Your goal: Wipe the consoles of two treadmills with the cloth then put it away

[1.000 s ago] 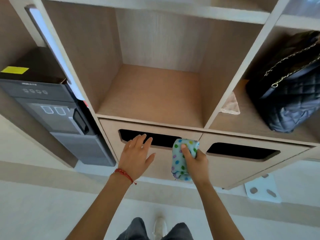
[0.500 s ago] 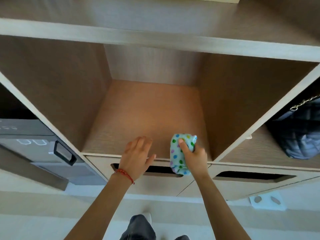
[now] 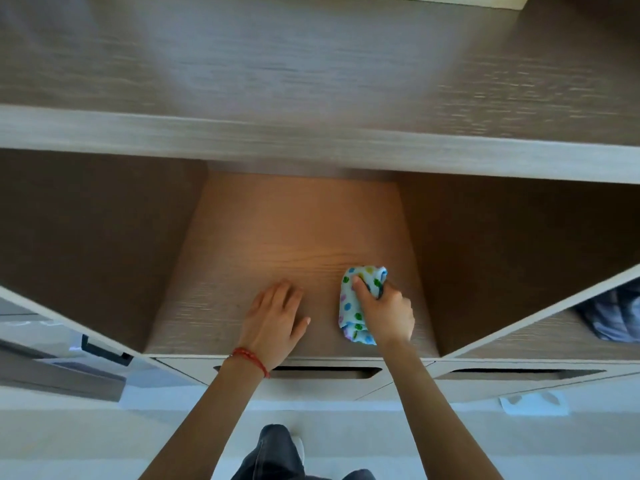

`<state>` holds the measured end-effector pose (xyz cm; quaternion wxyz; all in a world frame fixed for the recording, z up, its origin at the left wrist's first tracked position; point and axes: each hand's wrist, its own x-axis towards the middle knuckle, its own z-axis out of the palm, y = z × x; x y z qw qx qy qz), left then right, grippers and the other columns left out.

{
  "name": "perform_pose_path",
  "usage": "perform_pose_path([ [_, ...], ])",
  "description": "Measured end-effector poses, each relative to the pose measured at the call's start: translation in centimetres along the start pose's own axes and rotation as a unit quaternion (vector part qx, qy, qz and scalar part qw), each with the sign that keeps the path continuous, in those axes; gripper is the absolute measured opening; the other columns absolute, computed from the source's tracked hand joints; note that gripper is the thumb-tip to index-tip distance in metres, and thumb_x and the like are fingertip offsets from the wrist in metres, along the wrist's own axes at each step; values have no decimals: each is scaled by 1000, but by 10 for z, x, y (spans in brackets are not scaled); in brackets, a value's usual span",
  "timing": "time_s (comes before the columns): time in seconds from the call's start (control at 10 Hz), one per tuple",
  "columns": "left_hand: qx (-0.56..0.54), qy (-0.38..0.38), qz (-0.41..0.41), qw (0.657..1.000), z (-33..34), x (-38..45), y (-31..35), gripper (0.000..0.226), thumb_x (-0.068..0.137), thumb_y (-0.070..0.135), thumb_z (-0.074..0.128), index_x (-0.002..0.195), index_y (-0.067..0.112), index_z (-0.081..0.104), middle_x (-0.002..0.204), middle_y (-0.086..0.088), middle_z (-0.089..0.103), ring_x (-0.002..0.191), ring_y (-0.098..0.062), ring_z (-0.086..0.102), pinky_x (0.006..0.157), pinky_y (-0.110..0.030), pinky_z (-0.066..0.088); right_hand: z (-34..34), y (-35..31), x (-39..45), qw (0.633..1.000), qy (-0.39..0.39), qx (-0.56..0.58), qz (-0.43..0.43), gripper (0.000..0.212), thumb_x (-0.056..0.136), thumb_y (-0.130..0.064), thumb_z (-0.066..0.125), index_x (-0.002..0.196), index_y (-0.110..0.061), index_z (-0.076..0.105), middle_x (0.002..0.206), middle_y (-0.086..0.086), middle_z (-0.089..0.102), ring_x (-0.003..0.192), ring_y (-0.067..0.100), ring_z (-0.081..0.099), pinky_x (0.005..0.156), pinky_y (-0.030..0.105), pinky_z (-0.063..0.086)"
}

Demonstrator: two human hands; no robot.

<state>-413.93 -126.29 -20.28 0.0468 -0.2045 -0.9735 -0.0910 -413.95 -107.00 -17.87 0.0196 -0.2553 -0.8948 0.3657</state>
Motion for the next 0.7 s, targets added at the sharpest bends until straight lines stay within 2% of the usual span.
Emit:
perform_pose_path([
  [0.1, 7, -12, -7, 1000, 0, 1, 0, 54, 81, 43, 37, 107, 7, 67, 108, -16, 64, 95, -31, 64, 76, -43, 54, 4, -1, 3, 999, 28, -37, -9, 47, 82, -57, 53, 87, -11, 62, 85, 9, 68, 78, 28, 65, 68, 35, 54],
  [0.2, 16, -14, -9, 1000, 3, 1, 1, 53, 81, 44, 38, 106, 8, 68, 106, -16, 65, 94, -31, 64, 75, -43, 54, 5, 1, 6, 997, 32, -66, -10, 54, 81, -61, 51, 97, -11, 62, 99, 11, 62, 87, 30, 62, 69, 34, 51],
  [0.3, 24, 7, -3, 1000, 5, 0, 1, 42, 77, 38, 68, 105, 7, 68, 106, -17, 65, 94, -32, 64, 75, -43, 54, 2, 3, 7, 998, 27, -53, -5, 59, 78, -65, 51, 102, -11, 58, 96, 9, 65, 86, 28, 64, 69, 36, 54],
  [0.5, 18, 2, -12, 1000, 3, -2, 6, 51, 67, 34, 80, 107, 6, 67, 106, -17, 65, 94, -33, 64, 75, -45, 54, -9, 3, 0, 999, -6, -31, -10, 53, 80, -60, 53, 100, -11, 57, 91, 8, 66, 85, 29, 63, 71, 37, 54],
  [0.6, 9, 17, -10, 1000, 3, -10, 9, 52, 67, 32, 81, 109, 6, 66, 107, -17, 64, 94, -33, 63, 77, -44, 53, -18, 11, -8, 999, -23, -38, -18, 52, 81, -60, 53, 100, -12, 56, 87, 5, 62, 84, 27, 62, 70, 35, 52],
  [0.7, 6, 56, -17, 998, 1, -18, 16, 46, 74, 32, 75, 110, 5, 65, 107, -17, 63, 95, -34, 62, 78, -43, 52, -22, 21, -20, 997, -21, -61, -50, 53, 80, -61, 52, 107, -16, 54, 99, 5, 65, 89, 25, 63, 72, 40, 55],
])
